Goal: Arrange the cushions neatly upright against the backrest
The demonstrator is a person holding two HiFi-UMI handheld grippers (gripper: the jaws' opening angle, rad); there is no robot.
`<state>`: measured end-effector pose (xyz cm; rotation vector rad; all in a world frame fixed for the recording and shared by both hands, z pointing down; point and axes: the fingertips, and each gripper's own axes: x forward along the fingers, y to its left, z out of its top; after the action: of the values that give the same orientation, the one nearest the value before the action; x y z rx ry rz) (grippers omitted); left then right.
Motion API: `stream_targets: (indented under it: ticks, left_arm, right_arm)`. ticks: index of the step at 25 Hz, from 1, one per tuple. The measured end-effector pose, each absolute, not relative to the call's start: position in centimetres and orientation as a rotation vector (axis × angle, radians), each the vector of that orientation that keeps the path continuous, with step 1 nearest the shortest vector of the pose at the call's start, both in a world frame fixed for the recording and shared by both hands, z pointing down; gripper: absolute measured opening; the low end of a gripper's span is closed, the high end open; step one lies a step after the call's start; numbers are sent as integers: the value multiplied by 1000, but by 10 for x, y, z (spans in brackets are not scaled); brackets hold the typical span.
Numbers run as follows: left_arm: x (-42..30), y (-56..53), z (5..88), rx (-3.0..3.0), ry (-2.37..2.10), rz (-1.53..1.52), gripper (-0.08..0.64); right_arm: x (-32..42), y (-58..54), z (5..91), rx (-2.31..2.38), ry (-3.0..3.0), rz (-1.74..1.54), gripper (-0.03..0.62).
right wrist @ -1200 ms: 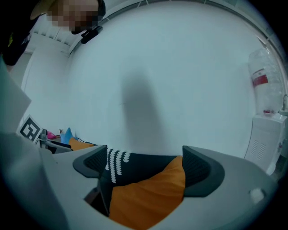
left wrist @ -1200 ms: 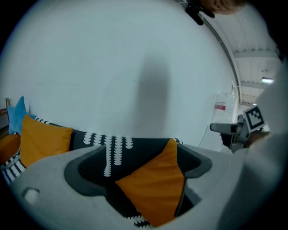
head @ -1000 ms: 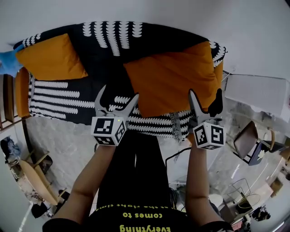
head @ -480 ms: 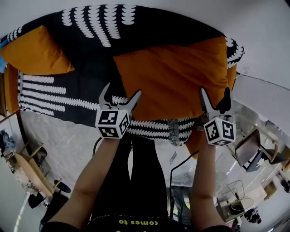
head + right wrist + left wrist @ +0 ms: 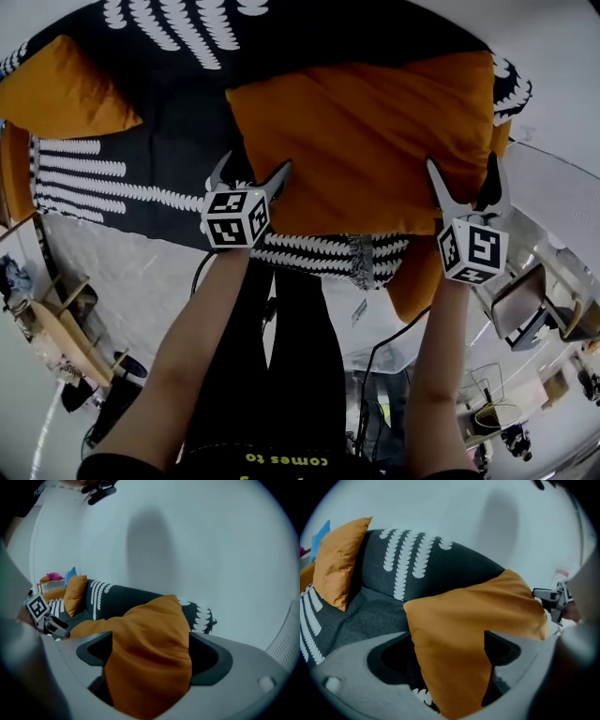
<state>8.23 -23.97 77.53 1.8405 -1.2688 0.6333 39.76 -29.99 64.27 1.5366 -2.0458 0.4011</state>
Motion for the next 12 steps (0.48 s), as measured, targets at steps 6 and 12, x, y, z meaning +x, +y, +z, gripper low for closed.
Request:
stream_targets:
  ticks: [6, 12]
  left_arm:
    - [100, -237, 808, 1772, -1182, 646, 463]
    - [105, -236, 807, 1768, -1165, 682, 422]
  right_arm:
    - [397, -303, 673, 1422, -1951, 379, 483]
    - [401, -302, 674, 1420, -1927, 401, 410]
